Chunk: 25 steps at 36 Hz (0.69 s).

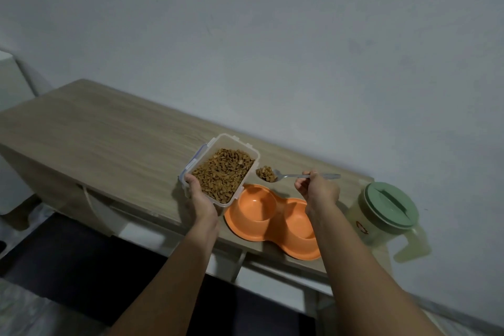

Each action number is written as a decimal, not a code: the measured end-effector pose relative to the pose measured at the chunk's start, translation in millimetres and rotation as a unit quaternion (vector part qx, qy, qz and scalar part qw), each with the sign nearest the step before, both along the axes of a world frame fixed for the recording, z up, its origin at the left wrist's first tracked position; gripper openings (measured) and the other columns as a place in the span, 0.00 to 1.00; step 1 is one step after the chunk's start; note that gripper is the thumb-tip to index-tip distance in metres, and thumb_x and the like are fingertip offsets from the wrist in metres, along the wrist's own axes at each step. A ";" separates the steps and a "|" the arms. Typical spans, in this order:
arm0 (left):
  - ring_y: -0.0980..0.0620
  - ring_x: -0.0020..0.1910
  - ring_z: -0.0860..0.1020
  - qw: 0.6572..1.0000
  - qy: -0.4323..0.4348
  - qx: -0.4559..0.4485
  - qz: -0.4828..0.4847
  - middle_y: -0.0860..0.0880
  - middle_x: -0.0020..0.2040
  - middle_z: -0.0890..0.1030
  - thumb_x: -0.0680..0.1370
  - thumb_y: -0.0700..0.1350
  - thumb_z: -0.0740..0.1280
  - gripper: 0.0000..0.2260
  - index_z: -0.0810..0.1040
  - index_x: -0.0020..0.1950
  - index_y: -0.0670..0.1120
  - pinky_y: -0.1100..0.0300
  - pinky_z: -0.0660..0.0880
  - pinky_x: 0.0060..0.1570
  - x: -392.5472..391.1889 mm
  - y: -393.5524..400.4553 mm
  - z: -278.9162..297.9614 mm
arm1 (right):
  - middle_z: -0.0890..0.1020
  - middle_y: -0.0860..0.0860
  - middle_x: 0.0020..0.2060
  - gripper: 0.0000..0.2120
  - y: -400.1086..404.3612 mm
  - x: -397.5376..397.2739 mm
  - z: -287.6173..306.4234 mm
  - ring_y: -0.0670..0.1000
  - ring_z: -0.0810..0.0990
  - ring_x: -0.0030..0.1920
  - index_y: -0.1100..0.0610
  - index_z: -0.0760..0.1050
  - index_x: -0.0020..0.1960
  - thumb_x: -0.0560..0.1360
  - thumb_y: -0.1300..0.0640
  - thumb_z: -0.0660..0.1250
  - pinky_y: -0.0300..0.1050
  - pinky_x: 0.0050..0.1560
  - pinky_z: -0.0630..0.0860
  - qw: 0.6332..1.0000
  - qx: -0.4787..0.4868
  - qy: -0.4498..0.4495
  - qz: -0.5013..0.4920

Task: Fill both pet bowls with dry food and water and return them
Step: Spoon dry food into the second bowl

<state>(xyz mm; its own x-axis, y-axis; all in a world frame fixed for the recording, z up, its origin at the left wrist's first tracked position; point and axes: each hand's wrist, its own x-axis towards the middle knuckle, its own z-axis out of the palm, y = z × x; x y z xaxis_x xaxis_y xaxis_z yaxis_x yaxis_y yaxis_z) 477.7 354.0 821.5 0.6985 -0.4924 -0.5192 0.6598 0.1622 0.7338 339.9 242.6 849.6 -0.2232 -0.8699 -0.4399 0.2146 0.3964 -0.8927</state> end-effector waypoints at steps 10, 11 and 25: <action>0.39 0.64 0.74 1.000 -0.007 -0.002 0.005 0.40 0.66 0.73 0.80 0.64 0.51 0.28 0.61 0.74 0.49 0.38 0.73 0.63 1.9 2.1 -1.1 | 0.83 0.52 0.38 0.11 21.8 -0.1 -27.2 0.52 0.83 0.39 0.60 0.81 0.51 0.79 0.54 0.63 0.53 0.47 0.81 0.893 -0.209 0.333 0.220; 0.38 0.64 0.74 1.000 -0.008 -0.003 0.005 0.39 0.67 0.73 0.80 0.64 0.51 0.27 0.61 0.74 0.49 0.38 0.73 0.63 2.0 2.1 -1.0 | 0.83 0.52 0.39 0.10 23.0 0.7 -28.5 0.52 0.83 0.41 0.59 0.81 0.51 0.79 0.54 0.63 0.55 0.48 0.81 0.885 -0.220 0.341 0.229; 0.37 0.65 0.74 1.000 -0.018 -0.006 -0.012 0.37 0.67 0.72 0.81 0.62 0.50 0.27 0.62 0.73 0.46 0.38 0.71 0.64 1.4 9.9 1.8 | 0.80 0.49 0.32 0.10 22.7 15.3 30.0 0.53 0.83 0.37 0.50 0.70 0.43 0.81 0.60 0.58 0.49 0.46 0.82 0.932 -0.337 0.105 0.086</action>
